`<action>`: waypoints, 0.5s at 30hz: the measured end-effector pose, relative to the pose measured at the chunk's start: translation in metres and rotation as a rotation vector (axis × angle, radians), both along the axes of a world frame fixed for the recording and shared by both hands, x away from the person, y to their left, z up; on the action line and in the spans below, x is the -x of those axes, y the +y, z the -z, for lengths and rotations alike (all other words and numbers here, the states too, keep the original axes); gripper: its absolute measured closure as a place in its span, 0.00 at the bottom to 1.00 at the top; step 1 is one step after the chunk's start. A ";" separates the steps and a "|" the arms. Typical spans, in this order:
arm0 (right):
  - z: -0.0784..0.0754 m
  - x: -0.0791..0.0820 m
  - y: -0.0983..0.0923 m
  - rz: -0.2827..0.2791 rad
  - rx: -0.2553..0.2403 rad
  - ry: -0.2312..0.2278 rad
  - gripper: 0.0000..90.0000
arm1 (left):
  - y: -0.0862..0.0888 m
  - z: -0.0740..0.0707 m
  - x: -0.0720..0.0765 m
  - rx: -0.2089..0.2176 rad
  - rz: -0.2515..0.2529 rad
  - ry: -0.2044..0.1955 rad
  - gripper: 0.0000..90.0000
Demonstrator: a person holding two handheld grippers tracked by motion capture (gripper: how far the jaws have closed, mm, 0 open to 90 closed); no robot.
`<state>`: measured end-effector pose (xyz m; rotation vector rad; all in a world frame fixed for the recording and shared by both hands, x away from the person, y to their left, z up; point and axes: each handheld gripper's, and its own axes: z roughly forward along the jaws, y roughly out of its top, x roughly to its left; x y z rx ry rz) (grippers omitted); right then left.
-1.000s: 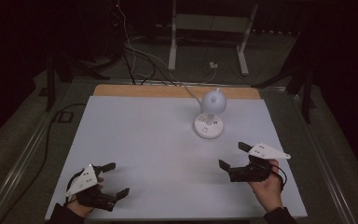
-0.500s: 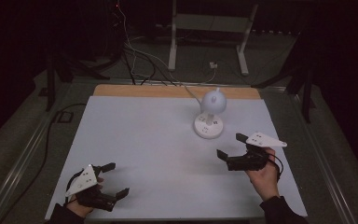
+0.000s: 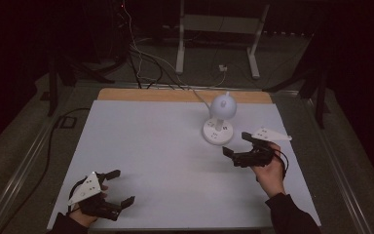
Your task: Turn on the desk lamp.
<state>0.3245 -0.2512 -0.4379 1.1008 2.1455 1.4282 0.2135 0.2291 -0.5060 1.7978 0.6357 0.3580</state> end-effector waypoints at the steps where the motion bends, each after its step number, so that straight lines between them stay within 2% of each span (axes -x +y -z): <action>1: 0.001 -0.002 0.000 0.005 0.004 -0.003 0.00 | 0.000 0.000 0.000 0.000 0.001 0.000 0.00; 6: 0.004 -0.010 0.001 0.005 0.013 0.011 0.00 | 0.000 0.000 0.000 0.002 -0.002 0.000 0.00; 10: 0.008 -0.022 0.003 0.008 0.057 0.003 0.00 | 0.000 0.000 0.000 0.005 -0.002 0.000 0.00; 15: 0.012 -0.032 0.005 -0.001 0.076 0.020 0.00 | 0.000 0.000 0.000 0.005 -0.003 -0.002 0.00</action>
